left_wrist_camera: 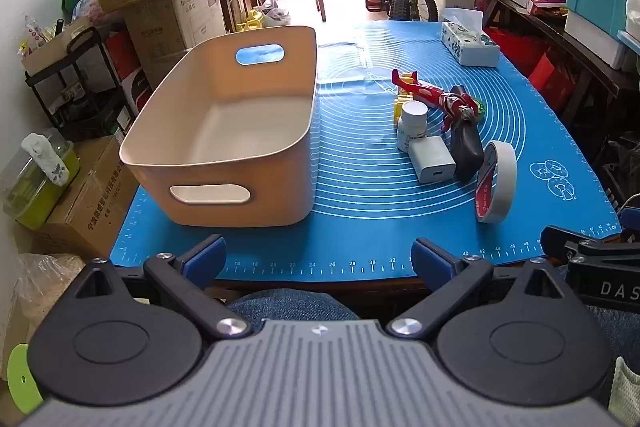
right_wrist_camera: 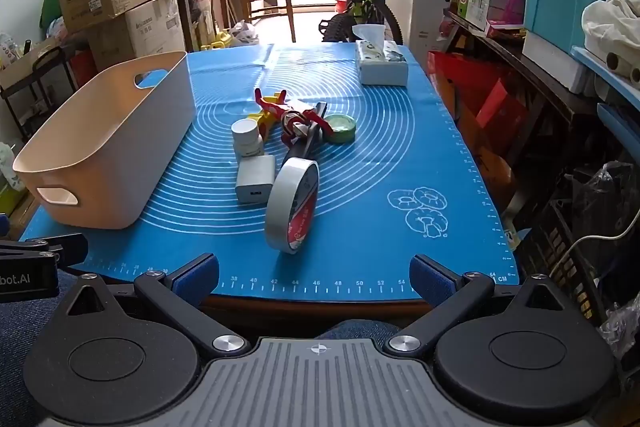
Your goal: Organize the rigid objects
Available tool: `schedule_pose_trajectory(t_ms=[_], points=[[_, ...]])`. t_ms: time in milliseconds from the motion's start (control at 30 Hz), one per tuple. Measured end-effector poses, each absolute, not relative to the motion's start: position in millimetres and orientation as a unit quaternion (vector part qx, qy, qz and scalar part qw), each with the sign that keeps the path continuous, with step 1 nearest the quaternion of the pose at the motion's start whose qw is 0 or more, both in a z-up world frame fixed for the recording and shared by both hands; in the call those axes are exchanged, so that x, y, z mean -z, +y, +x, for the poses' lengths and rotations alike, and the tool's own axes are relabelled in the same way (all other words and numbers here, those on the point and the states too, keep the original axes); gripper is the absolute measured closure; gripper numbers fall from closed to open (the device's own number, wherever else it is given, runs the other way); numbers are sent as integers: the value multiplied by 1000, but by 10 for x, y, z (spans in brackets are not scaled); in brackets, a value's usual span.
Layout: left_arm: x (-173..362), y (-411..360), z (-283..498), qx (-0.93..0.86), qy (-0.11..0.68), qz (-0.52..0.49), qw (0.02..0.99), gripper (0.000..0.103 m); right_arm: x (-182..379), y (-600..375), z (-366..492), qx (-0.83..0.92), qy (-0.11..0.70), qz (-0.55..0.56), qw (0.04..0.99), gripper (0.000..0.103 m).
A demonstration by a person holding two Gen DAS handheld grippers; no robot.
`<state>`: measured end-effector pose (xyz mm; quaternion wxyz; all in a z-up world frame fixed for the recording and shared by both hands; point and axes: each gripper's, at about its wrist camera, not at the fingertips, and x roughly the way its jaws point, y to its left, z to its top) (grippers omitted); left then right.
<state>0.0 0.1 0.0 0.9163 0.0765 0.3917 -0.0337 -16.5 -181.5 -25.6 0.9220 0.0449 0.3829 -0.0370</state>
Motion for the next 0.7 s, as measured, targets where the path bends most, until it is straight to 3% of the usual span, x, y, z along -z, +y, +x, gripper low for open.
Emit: schedule_pose_trajectory(t_ms=[700], points=[[52, -7, -3, 34, 395, 77, 915, 5, 276, -1835, -149, 36, 386, 49, 921, 3]])
